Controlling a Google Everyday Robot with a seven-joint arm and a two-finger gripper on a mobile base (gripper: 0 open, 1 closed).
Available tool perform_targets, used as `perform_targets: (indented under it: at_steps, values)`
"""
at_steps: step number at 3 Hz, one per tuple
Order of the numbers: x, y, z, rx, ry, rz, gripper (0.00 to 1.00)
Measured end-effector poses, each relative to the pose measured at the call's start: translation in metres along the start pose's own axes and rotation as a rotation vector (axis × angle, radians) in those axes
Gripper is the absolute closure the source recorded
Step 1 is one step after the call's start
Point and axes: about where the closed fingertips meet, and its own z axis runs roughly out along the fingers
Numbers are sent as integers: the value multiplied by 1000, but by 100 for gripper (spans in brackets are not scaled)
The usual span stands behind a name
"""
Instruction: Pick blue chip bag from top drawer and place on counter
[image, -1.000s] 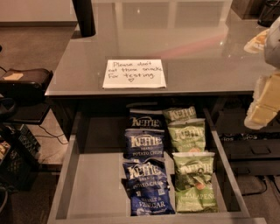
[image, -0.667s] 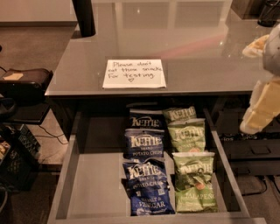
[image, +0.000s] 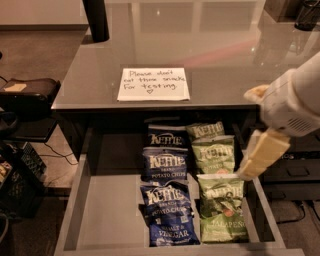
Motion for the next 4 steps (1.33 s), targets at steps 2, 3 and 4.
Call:
perform_targets:
  at_steps: [2, 3, 4]
  values:
    - [-7, 36, 93, -126, -33, -20, 0]
    - [-7, 36, 93, -126, -32, -20, 0]
    - [-2, 46, 120, -143, -10, -47, 0]
